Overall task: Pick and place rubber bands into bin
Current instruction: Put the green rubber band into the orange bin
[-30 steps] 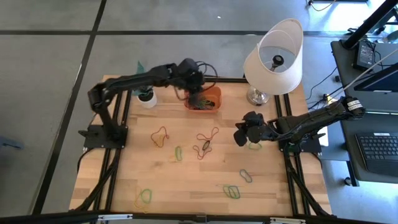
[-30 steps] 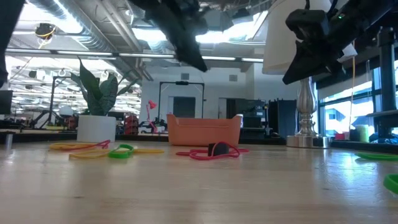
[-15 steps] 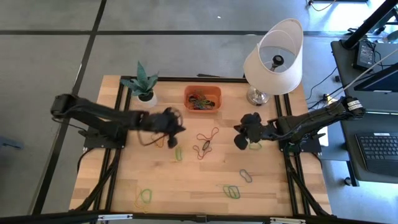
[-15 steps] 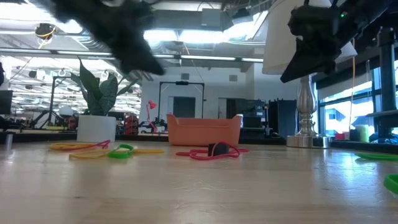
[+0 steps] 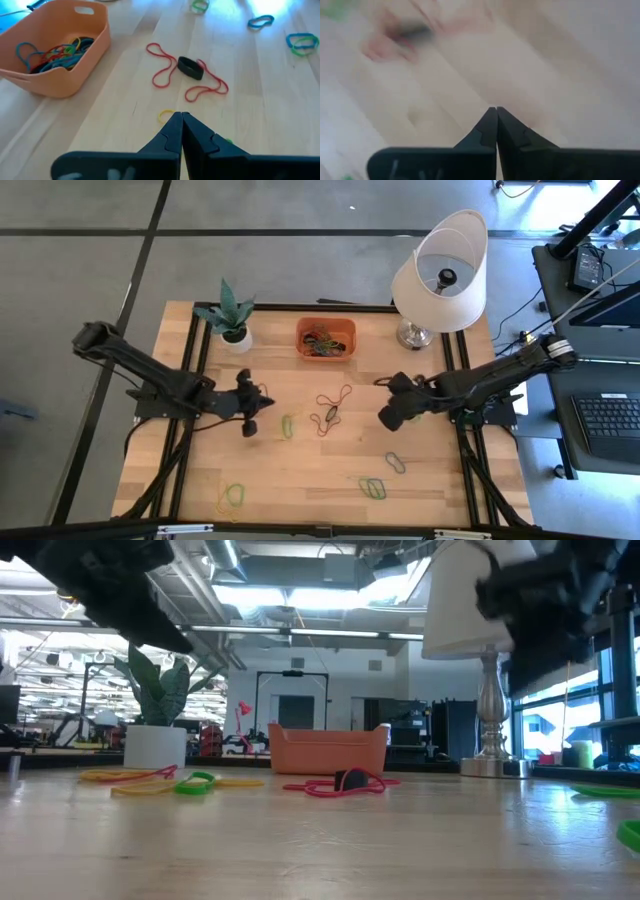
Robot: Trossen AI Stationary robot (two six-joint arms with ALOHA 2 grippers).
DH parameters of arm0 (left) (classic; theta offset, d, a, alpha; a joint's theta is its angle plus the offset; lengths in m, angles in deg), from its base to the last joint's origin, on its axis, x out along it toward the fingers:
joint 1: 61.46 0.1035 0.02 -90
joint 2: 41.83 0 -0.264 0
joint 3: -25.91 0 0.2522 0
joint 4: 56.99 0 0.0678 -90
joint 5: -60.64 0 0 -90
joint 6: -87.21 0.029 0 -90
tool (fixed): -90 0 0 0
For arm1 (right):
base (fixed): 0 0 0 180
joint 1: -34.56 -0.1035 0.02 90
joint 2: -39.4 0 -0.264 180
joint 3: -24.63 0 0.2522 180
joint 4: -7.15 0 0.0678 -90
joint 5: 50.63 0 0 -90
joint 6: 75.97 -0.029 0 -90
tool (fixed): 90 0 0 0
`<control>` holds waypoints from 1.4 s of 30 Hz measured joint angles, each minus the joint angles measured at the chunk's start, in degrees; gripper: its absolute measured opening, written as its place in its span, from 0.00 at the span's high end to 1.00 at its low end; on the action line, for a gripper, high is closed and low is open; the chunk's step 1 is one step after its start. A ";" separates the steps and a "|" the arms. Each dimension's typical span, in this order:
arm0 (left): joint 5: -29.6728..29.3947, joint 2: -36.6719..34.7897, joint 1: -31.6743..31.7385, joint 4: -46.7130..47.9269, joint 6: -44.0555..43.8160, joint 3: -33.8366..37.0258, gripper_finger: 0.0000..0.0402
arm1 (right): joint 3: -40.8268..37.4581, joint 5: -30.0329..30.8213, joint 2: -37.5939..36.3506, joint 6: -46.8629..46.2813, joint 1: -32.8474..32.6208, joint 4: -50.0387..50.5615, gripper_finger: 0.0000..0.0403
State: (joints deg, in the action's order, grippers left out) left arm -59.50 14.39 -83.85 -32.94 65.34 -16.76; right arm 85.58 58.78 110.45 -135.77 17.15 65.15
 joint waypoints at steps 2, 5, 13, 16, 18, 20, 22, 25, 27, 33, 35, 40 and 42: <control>-0.03 -1.69 -0.55 2.28 0.00 0.00 1.00 | 0.19 -4.08 1.90 -4.45 0.02 5.09 0.99; 0.08 -4.04 -1.42 5.92 0.00 0.00 1.00 | 0.25 -8.91 4.95 -7.81 0.02 9.46 0.97; 0.20 -10.34 -3.16 16.04 0.08 0.00 1.00 | 0.30 -15.18 14.48 -7.45 0.02 9.05 0.83; 0.41 -13.03 -3.89 17.64 1.48 0.00 1.00 | 0.29 -15.18 17.61 -7.38 0.04 8.70 0.77; 1.59 -14.82 -4.29 17.92 3.49 0.00 1.00 | 0.27 -14.84 19.71 -7.29 0.15 8.65 0.74; 2.53 -16.38 -4.54 18.41 5.20 0.09 1.00 | -0.37 -14.72 21.42 -7.16 0.64 7.80 0.71; 3.10 -18.15 -4.56 18.19 6.25 0.89 1.00 | -1.84 -14.92 22.35 -7.21 1.27 5.34 0.70; 3.35 -20.49 -4.56 17.90 6.18 2.95 1.00 | -4.06 -16.14 22.40 -7.47 2.18 1.54 0.72; 4.32 -21.81 -4.56 17.86 5.34 4.04 1.00 | -4.31 -17.00 22.27 -7.48 2.75 0.71 0.78; 7.48 -23.59 -4.56 17.82 4.71 5.16 1.00 | -1.85 -17.00 19.89 -8.11 3.54 1.85 0.97; 7.51 -23.66 -4.54 17.35 5.66 5.16 1.00 | 0.42 -15.51 17.96 -9.60 3.58 0.52 0.99; 7.56 -23.64 -4.52 16.00 8.15 5.16 1.00 | 7.70 -9.47 16.64 -11.42 3.54 2.97 0.99; 7.20 -23.64 -4.52 16.02 8.77 5.16 1.00 | 12.52 -6.47 16.53 -10.69 3.61 5.11 1.00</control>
State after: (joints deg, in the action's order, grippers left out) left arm -52.30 -9.25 -88.37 -16.92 74.11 -11.60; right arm 98.09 52.31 126.99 -146.46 20.77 70.26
